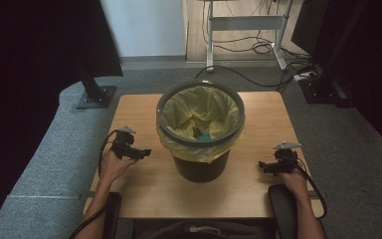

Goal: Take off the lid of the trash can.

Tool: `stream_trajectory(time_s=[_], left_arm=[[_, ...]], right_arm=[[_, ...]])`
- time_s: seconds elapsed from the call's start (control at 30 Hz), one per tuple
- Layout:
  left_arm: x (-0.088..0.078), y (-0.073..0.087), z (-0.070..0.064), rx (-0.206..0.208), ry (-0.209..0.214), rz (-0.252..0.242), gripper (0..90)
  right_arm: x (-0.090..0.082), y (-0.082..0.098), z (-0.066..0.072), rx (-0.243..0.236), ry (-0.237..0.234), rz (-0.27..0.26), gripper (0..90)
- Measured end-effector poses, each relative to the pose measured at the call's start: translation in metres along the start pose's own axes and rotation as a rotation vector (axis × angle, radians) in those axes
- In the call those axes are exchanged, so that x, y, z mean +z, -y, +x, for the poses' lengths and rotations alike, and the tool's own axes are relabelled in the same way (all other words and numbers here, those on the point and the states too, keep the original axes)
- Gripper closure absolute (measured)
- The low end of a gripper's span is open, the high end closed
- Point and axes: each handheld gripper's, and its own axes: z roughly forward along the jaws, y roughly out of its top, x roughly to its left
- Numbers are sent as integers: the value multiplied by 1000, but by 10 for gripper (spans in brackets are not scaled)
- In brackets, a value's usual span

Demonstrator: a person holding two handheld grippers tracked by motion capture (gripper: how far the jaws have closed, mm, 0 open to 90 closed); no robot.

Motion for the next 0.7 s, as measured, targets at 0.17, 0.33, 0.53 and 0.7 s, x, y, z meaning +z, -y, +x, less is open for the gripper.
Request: stream_trajectory(time_s=[0.17,0.33,0.53,0.7], left_arm=[[-12,-12,-2,7,7,-9,15],[-23,-25,-5,26,2,-6,18],[-36,-42,-9,51,7,-13,24],[-46,-55,-9,68,10,-18,30]], right_arm=[[0,0,0,-1,-1,0,0],[0,0,0,-2,-1,0,0],[0,0,0,-4,-3,0,0],[0,0,0,-5,-3,0,0]])
